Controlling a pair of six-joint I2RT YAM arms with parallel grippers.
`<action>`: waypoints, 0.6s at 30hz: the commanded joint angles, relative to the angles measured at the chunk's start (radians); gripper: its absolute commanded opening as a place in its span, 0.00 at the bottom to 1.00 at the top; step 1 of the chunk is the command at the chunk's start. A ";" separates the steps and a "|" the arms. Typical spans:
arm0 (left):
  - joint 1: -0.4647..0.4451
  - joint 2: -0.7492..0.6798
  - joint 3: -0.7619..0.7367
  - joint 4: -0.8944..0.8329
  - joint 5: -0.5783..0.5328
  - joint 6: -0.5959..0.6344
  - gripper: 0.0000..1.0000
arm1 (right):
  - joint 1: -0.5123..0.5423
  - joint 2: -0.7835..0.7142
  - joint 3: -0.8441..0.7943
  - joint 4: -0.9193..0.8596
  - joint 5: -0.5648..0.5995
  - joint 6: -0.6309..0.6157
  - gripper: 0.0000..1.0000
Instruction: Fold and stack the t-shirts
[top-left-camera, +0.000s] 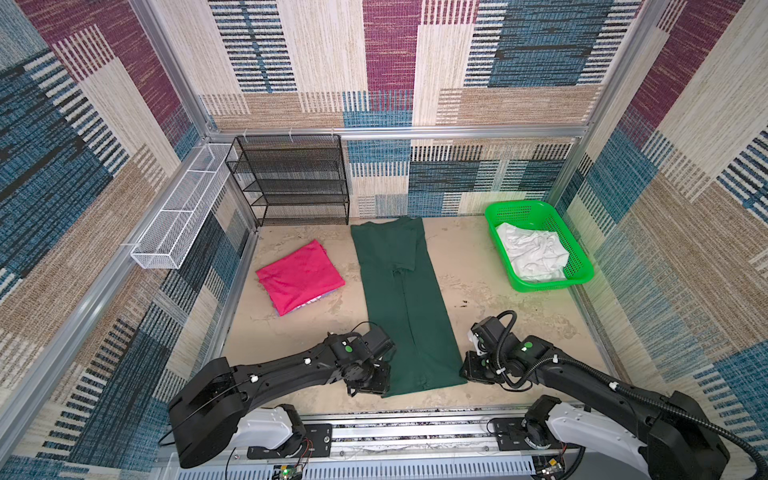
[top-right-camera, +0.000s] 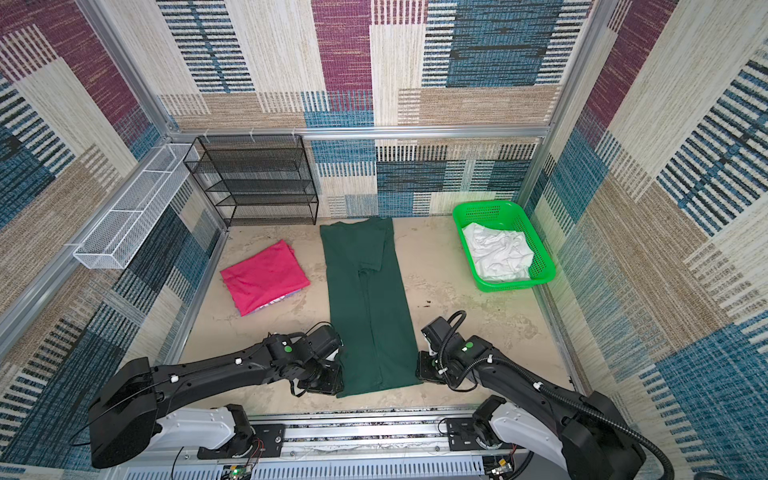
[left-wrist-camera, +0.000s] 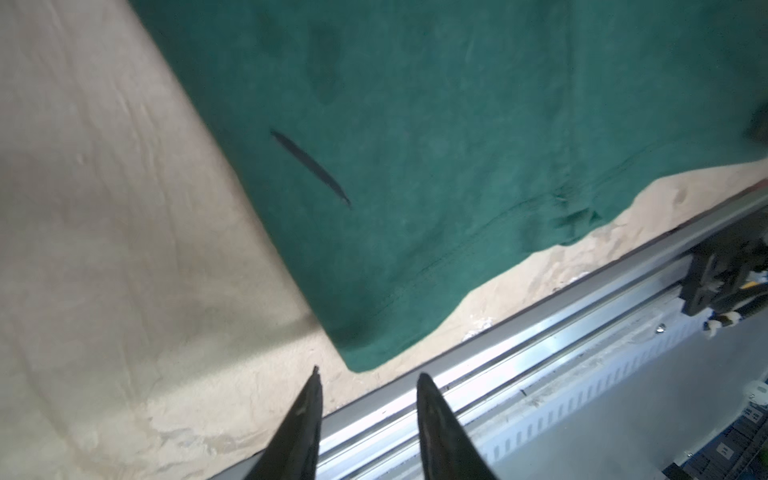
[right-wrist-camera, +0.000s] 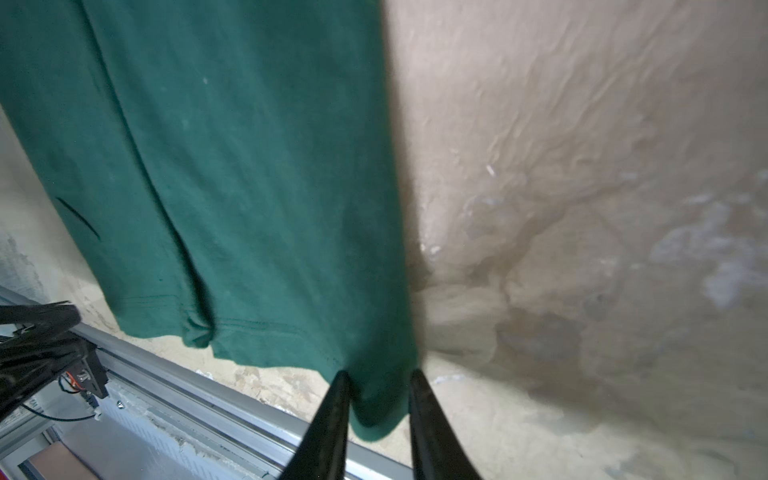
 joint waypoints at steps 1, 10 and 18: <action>0.000 -0.005 0.011 0.055 0.023 -0.024 0.38 | 0.000 0.002 -0.016 -0.012 0.031 0.002 0.23; 0.000 0.071 0.006 0.054 -0.001 -0.042 0.37 | 0.003 0.034 -0.017 -0.022 0.032 0.005 0.25; 0.000 -0.050 -0.060 0.012 0.001 -0.074 0.40 | 0.007 0.018 0.016 -0.064 0.032 0.002 0.35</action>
